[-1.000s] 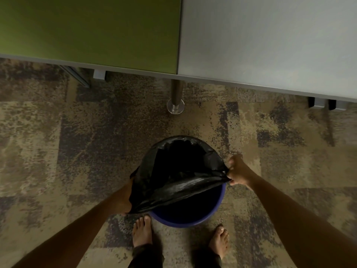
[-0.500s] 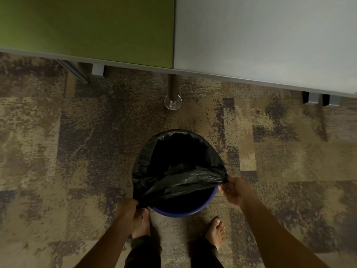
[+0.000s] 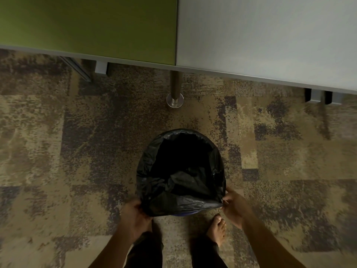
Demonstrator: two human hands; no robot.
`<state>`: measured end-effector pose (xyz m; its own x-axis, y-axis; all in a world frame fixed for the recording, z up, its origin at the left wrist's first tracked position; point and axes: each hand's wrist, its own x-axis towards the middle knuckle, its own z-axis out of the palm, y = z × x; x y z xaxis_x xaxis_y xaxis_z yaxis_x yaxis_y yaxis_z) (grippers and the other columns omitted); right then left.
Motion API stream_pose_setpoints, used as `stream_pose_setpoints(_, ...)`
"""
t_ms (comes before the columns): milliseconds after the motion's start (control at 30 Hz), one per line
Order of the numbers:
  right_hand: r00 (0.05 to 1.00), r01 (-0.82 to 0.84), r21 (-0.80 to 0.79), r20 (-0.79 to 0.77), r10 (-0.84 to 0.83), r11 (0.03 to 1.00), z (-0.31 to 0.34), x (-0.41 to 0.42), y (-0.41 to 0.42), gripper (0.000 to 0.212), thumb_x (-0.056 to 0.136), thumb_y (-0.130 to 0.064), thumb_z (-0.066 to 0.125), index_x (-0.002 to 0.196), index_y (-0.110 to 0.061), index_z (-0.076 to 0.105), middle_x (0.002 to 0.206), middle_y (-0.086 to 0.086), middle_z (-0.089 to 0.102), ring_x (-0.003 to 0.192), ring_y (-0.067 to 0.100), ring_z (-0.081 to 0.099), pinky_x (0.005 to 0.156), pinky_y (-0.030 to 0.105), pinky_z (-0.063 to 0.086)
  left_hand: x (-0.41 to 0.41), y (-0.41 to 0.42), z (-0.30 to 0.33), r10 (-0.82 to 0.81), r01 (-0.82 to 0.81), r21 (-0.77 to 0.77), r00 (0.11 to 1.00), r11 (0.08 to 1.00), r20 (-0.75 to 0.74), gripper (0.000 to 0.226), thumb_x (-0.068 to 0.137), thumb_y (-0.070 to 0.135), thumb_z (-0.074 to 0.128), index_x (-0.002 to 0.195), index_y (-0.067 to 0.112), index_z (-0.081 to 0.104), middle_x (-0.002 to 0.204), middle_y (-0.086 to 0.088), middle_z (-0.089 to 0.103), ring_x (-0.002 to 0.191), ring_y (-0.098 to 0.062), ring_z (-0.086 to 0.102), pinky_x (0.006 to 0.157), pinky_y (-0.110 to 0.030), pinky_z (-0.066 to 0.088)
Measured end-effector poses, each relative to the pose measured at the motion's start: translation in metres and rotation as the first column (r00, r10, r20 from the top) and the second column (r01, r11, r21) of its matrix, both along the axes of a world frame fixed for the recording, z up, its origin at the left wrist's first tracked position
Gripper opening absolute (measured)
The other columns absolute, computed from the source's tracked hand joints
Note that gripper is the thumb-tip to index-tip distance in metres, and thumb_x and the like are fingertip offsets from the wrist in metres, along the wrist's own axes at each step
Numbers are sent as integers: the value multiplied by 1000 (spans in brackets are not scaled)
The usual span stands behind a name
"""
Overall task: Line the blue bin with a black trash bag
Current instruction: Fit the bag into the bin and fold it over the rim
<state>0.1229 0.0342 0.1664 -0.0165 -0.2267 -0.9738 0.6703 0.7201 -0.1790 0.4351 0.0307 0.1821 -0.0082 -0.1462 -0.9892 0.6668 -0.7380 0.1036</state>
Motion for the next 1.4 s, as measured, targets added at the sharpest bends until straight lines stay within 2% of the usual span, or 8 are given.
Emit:
stream_pose_setpoints(133, 992, -110, 2, -66, 110, 994, -8, 5, 14, 63, 71, 28, 38, 123, -1, 59, 116, 26, 64, 105, 37, 59, 81, 38, 49, -2, 11, -2, -265, 264, 25, 962, 964, 70, 22, 89, -6, 40, 98, -2, 59, 89, -17, 63, 75, -28, 57, 49, -32, 49)
stream_pose_setpoints(300, 909, -376, 31, -179, 375, 926, -15, 6, 24, 55, 75, 31, 43, 117, -1, 58, 111, 32, 64, 97, 39, 62, 83, 44, 52, 8, 24, -17, -488, 488, 27, 867, 872, 94, 34, 87, -17, 46, 103, 9, 61, 107, -16, 65, 100, -32, 59, 81, -41, 50)
stream_pose_setpoints(467, 380, -828, 233, -435, 816, 509, -27, 4, 26, 33, 78, 11, 54, 101, -5, 70, 90, 14, 74, 88, 32, 69, 78, 48, 57, 20, 39, -30, -714, 726, 13, 673, 687, 195, 25, 83, -13, 60, 105, -1, 60, 97, -25, 63, 92, -35, 61, 88, -44, 51)
stream_pose_setpoints(700, 144, -864, 356, -501, 853, 355, -44, 11, 24, 26, 91, -20, 61, 110, -4, 67, 106, 11, 70, 89, 23, 64, 64, 25, 42, 12, 34, -44, -795, 844, 178, 375, 505, 478, 28, 77, -2, 68, 103, 9, 65, 93, -16, 69, 93, -36, 66, 74, -41, 53)
stream_pose_setpoints(800, 233, -868, 288, -482, 844, 405, -43, 11, 20, 14, 93, -8, 59, 103, 0, 66, 96, 13, 69, 70, 14, 63, 50, 14, 43, 7, 34, -48, -731, 783, 116, 503, 611, 461, 32, 81, -6, 62, 111, 6, 62, 93, -12, 68, 88, -31, 67, 64, -34, 53)
stream_pose_setpoints(900, 610, -731, 180, -260, 749, 658, -36, 9, 20, 17, 94, 9, 51, 107, 9, 62, 106, 23, 69, 86, 30, 70, 62, 30, 62, 0, 36, -42, -518, 516, 59, 837, 854, 176, 34, 90, -12, 48, 117, 8, 55, 117, -20, 63, 103, -34, 64, 83, -45, 57)
stream_pose_setpoints(1067, 896, -398, 81, -180, 407, 914, -23, 14, 18, 22, 96, 13, 44, 107, 9, 64, 109, 25, 68, 101, 34, 66, 63, 30, 62, -5, 33, -34, -83, 86, 59, 995, 995, -48, 47, 95, -13, 36, 140, 1, 40, 138, -25, 50, 107, -40, 61, 64, -42, 63)
stream_pose_setpoints(1400, 697, -600, 32, -469, 542, 800, -23, 29, 1, 14, 92, 12, 54, 94, 3, 64, 80, 5, 68, 53, -8, 65, 47, 6, 46, -17, 15, -39, -310, 315, 12, 926, 949, 216, 29, 91, -17, 38, 101, 2, 58, 94, -15, 65, 86, -25, 65, 87, -41, 54)
